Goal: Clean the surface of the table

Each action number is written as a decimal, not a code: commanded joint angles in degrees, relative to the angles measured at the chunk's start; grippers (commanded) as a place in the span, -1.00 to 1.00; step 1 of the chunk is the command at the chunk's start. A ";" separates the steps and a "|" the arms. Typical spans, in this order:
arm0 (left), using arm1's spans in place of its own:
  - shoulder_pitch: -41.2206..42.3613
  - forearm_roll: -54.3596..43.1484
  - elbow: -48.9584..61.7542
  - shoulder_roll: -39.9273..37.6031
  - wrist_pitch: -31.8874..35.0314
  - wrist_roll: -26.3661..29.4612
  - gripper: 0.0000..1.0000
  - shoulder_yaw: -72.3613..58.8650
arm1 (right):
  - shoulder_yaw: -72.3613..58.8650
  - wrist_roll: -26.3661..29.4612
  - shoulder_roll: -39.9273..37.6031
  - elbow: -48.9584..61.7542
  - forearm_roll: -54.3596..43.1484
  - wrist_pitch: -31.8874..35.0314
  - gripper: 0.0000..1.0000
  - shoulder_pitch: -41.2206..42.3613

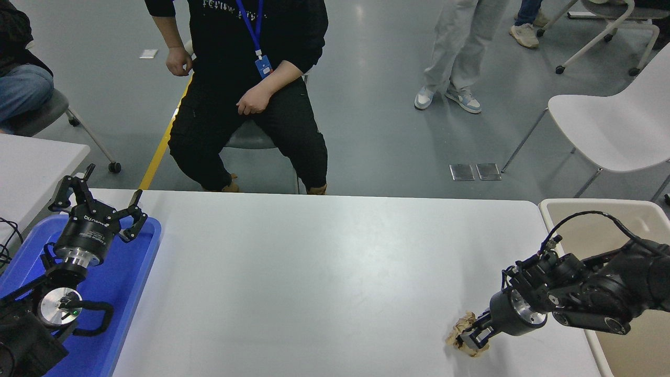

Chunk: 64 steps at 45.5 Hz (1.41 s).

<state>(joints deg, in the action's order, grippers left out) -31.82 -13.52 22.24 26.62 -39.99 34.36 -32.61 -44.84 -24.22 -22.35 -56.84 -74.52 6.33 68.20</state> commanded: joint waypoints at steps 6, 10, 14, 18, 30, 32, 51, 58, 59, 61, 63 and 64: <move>0.00 -0.01 0.00 0.01 0.00 0.00 1.00 0.00 | 0.19 -1.71 -0.59 0.06 0.08 0.18 -1.00 3.34; 0.00 -0.01 0.00 0.01 0.00 0.00 1.00 0.00 | 0.89 -2.41 -1.38 -0.11 1.04 0.18 -1.00 4.65; 0.00 0.08 0.00 0.01 0.00 0.00 1.00 0.00 | 1.94 -3.29 -2.96 -0.64 1.31 0.17 -1.00 7.03; 0.00 0.08 0.00 0.01 0.00 0.00 1.00 0.00 | 4.23 -4.43 -4.63 -0.99 1.84 0.26 -1.00 8.08; 0.00 -0.01 0.00 0.01 0.00 0.00 1.00 0.00 | 8.89 -7.86 -10.52 -3.36 12.73 0.88 -1.00 13.35; 0.00 0.08 0.00 0.01 0.00 0.00 1.00 0.00 | 8.89 -8.21 -11.22 -4.24 14.05 0.88 -1.00 14.23; 0.00 0.08 0.00 -0.08 0.00 0.00 1.00 0.00 | 30.24 -9.18 -19.40 -5.74 20.81 7.73 -1.00 16.61; 0.00 -0.01 0.00 0.01 0.00 0.00 1.00 0.00 | 32.89 -9.18 -21.07 -3.98 26.70 8.35 -1.00 17.75; 0.00 -0.01 0.00 -0.08 0.00 0.00 1.00 0.00 | 32.97 -9.18 -21.16 -3.63 27.41 8.35 -1.00 17.93; 0.00 -0.01 0.00 0.01 0.00 0.00 1.00 0.00 | 33.15 -9.18 -21.33 -2.40 28.90 8.44 -1.00 17.93; 0.00 -0.01 0.00 0.01 0.00 0.00 1.00 0.00 | 33.15 -9.18 -21.77 -1.35 30.22 8.44 -1.00 17.84; 0.00 -0.01 0.00 0.01 0.00 0.00 1.00 0.00 | 33.15 -9.18 -22.03 -0.74 30.84 8.44 -1.00 17.75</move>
<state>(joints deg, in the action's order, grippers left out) -31.82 -13.52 22.24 26.62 -39.99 34.36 -32.61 -16.29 -33.25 -41.56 -61.26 -51.19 13.23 85.01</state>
